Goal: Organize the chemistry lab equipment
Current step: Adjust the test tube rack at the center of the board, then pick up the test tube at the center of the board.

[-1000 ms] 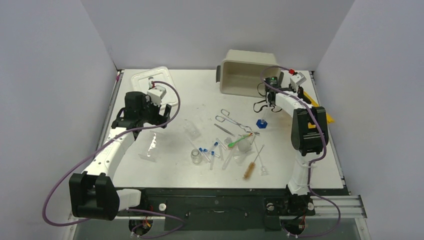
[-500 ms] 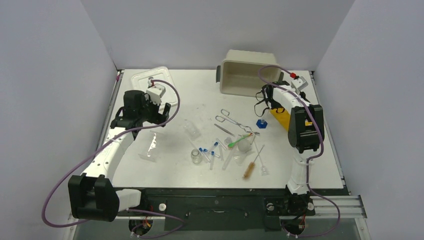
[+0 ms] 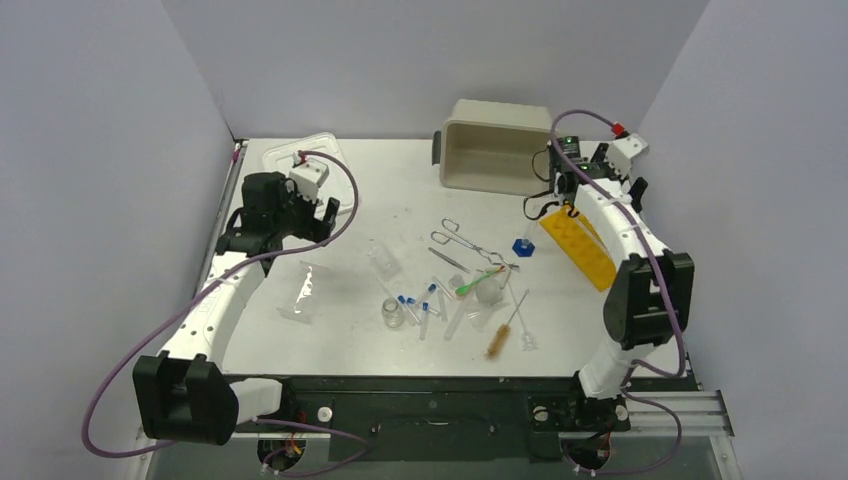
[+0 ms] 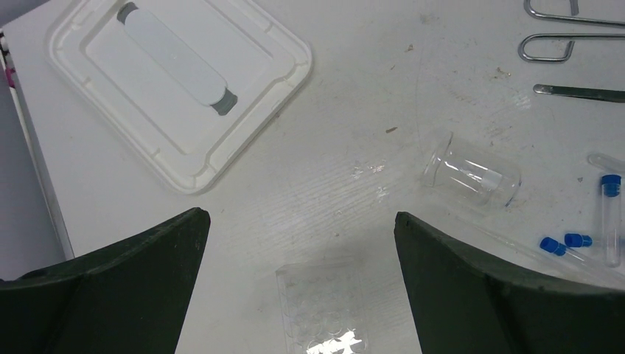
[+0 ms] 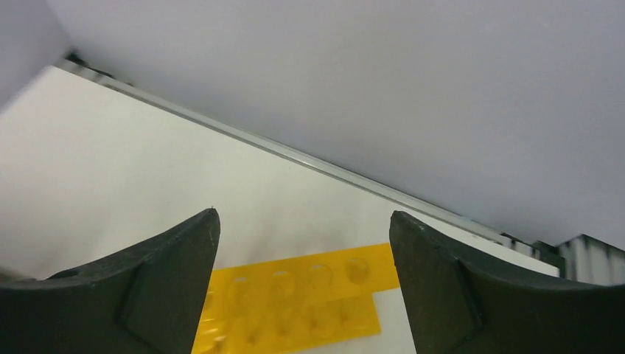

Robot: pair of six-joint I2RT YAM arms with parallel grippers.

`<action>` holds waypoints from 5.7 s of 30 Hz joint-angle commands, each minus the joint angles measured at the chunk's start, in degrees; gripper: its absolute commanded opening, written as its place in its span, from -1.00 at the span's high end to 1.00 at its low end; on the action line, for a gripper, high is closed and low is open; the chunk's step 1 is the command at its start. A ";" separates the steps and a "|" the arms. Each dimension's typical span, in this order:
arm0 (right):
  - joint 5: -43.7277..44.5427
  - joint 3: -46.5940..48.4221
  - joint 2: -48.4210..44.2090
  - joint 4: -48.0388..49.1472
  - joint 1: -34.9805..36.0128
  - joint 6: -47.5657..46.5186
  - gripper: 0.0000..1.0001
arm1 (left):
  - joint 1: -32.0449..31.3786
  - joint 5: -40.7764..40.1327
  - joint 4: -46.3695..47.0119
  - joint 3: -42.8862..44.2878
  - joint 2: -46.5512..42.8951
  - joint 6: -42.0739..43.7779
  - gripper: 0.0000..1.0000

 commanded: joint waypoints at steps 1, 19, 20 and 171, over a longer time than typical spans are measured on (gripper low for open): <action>-11.34 2.94 -8.56 11.96 0.53 -14.81 -0.62 | 0.28 -0.04 0.42 4.86 0.45 -0.46 -0.93; -43.74 -10.88 -21.89 6.84 28.92 -18.68 -0.19 | 1.37 0.75 -11.18 12.98 5.35 -5.59 -0.93; -45.11 -14.03 -21.93 7.71 32.12 -16.48 -0.17 | 1.41 1.12 -11.49 12.97 5.25 -5.63 -0.93; -84.43 11.79 -17.12 15.99 32.38 -12.46 -0.15 | -16.21 33.99 -13.11 16.53 -0.56 -12.98 1.00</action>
